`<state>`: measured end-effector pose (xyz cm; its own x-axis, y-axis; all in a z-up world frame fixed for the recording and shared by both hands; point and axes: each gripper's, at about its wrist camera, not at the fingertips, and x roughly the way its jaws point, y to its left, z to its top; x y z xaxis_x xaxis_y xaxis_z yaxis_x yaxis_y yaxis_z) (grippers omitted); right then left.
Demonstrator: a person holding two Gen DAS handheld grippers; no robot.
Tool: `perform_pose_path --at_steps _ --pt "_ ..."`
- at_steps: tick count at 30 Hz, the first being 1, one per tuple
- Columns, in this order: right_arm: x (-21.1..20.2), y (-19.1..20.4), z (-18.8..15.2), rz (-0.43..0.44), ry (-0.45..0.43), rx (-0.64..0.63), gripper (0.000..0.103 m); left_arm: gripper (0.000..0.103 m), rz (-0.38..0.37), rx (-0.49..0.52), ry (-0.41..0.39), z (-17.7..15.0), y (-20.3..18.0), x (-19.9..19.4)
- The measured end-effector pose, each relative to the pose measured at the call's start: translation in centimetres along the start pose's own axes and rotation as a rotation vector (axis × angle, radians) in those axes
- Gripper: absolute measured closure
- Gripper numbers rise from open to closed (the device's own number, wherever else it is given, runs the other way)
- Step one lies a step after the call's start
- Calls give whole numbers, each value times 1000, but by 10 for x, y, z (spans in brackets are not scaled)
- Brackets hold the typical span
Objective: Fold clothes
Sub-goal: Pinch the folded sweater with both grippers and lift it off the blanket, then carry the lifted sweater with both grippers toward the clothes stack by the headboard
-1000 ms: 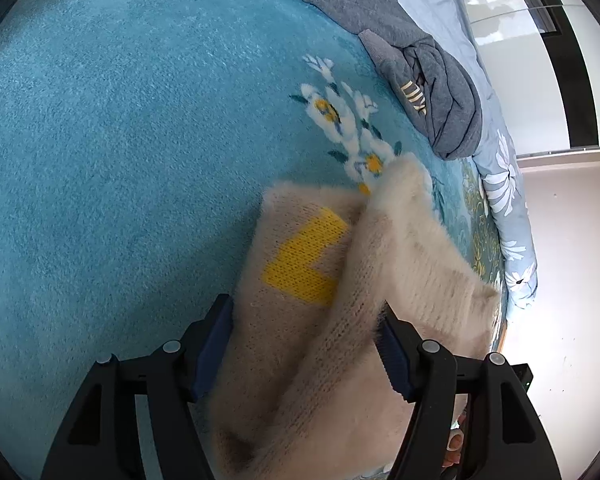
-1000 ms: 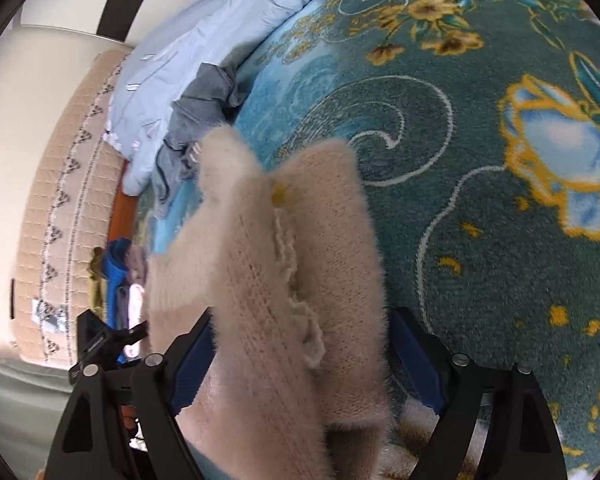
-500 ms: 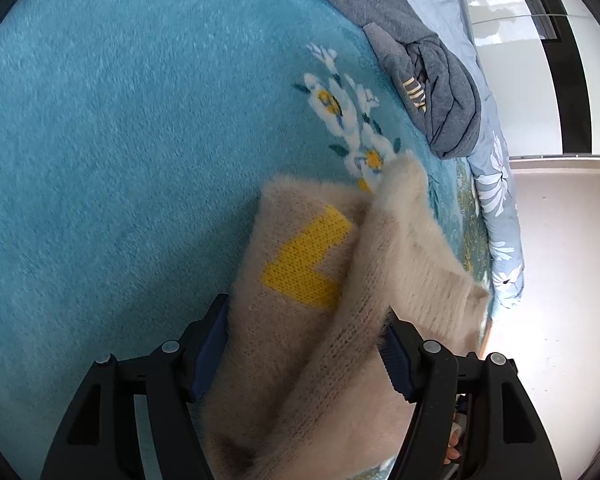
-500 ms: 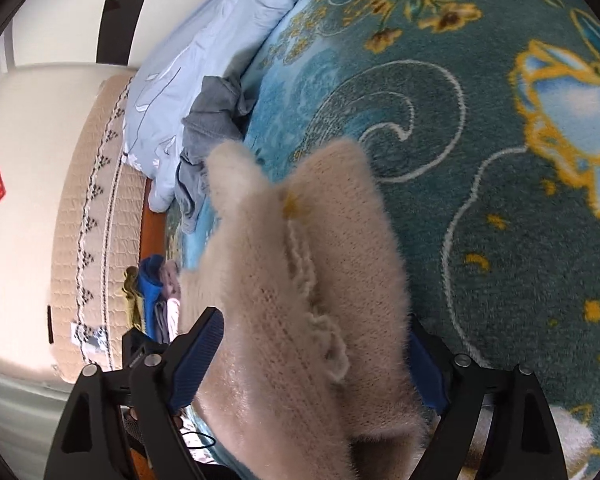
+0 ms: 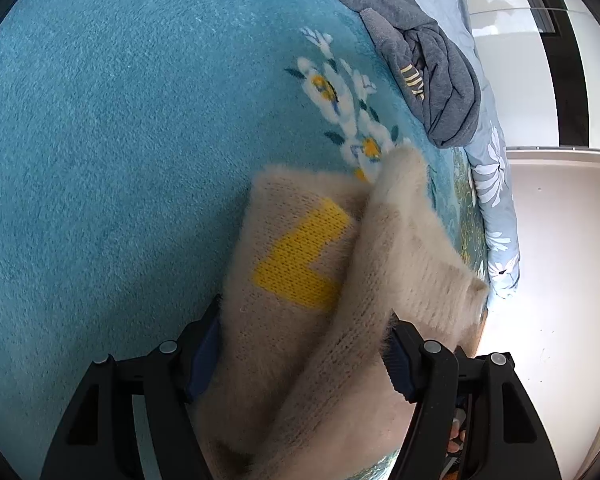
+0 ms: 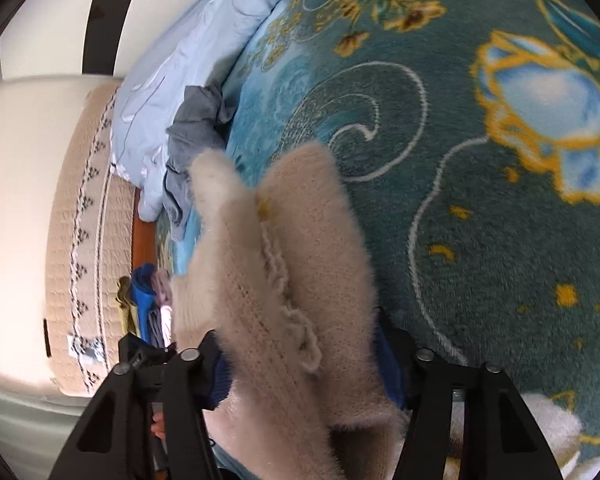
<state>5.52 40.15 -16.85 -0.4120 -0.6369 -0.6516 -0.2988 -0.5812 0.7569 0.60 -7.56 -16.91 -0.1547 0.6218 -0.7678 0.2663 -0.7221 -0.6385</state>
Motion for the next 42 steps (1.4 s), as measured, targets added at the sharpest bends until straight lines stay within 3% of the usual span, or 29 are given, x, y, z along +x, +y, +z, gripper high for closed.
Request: perform_pose_path --at_steps 5,10,16,22,31,36,42 --pt "2 1 0 -25 -17 23 45 37 32 39 -17 -3 -8 0" --pt "4 4 -1 -43 -41 50 46 48 72 89 -38 -6 -18 -1" --pt "-2 19 -4 -79 -65 41 58 64 127 180 -69 -13 -33 -9" --pt "-12 32 -5 -80 -79 26 64 69 148 230 -94 -17 -45 -19" --pt "-28 62 -8 -47 -114 -5 66 71 109 295 -180 -26 -69 -50" --pt "-43 95 -5 -6 -148 -66 67 72 68 310 -221 -25 -82 -66" --pt "-52 146 -1 79 -180 -149 67 73 49 369 -286 -21 -102 -114"
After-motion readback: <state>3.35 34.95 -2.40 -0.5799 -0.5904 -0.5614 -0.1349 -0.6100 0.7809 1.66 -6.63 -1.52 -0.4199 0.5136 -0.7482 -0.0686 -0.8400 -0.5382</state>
